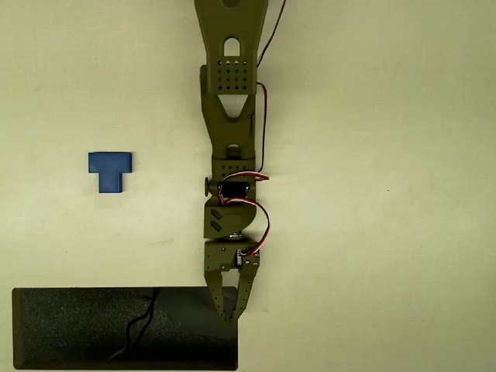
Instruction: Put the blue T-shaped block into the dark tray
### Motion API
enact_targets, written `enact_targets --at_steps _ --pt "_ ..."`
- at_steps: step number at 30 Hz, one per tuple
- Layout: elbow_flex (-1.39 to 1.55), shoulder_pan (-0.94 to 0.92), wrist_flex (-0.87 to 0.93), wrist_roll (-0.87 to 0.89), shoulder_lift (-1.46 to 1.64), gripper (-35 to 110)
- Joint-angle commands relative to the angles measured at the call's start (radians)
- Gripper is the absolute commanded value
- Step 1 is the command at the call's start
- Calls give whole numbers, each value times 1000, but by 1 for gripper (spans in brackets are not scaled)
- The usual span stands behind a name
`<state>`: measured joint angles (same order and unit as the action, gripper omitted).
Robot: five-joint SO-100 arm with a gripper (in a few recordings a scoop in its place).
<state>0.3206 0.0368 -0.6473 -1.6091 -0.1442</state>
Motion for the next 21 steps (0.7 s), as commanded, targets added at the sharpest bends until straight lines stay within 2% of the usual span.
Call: enact_targets --at_steps 1,5,8,16,18,21 --pt "-20 15 -14 -5 -11 0" --pt "-20 15 -14 -5 -11 0" --pt "-21 15 -14 -5 -11 8" --pt "-23 15 -14 -5 -11 15" --pt "-25 15 -14 -5 -11 12" --pt "-26 32 -12 -5 -12 0"
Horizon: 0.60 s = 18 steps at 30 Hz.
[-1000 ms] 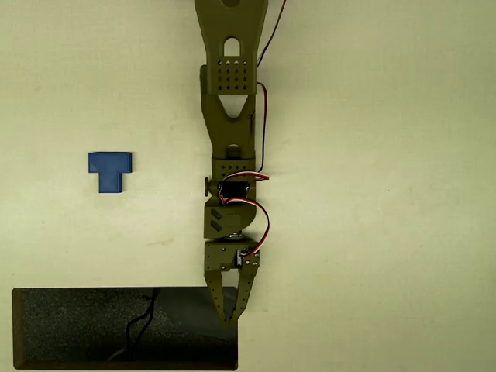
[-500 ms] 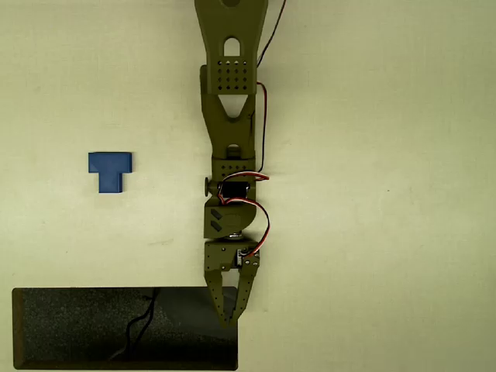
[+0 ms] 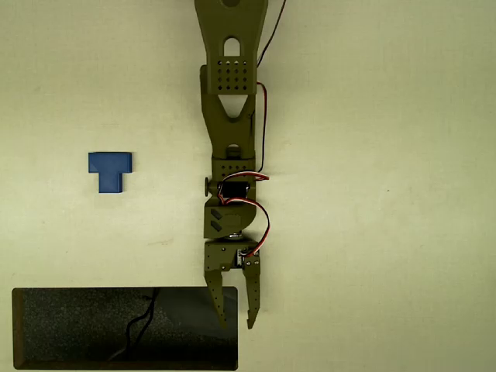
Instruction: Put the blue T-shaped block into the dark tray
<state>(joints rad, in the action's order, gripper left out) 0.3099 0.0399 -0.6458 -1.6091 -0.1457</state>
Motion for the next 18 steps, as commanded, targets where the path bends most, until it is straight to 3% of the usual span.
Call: enact_targets --at_steps 1,4,8,11,14,18 --pt "-15 29 -14 -12 -11 0" --pt "-48 23 -28 101 -11 0" --pt "-305 25 252 216 14 0" --pt "-522 3 795 344 181 0" --pt "-520 -5 1195 436 443 0" --pt "-518 5 1891 474 753 0"
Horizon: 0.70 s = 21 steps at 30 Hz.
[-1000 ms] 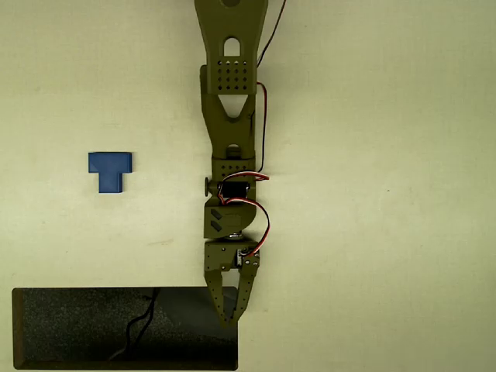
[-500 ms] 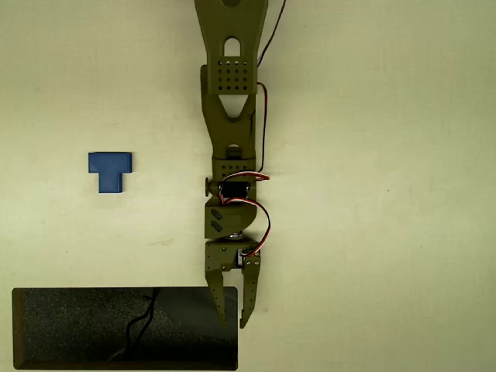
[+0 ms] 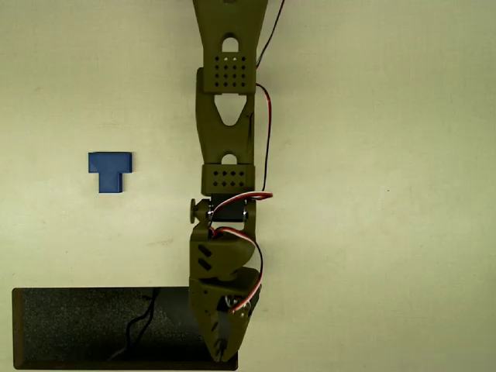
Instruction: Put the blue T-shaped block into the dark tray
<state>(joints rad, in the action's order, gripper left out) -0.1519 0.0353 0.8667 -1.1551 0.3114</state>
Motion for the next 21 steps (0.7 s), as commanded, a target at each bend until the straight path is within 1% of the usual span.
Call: enact_targets --at_steps 1,3,4,5,8,12,16,21 --pt "-57 15 531 25 354 0" --pt "-57 28 813 28 443 0" --pt "-28 29 894 67 479 0" --pt "150 32 891 98 581 0" --pt "578 26 891 97 752 0" --pt "1037 -41 888 -44 844 0" --pt "1336 -123 825 -193 867 0" --pt "1560 -236 712 -288 913 0"
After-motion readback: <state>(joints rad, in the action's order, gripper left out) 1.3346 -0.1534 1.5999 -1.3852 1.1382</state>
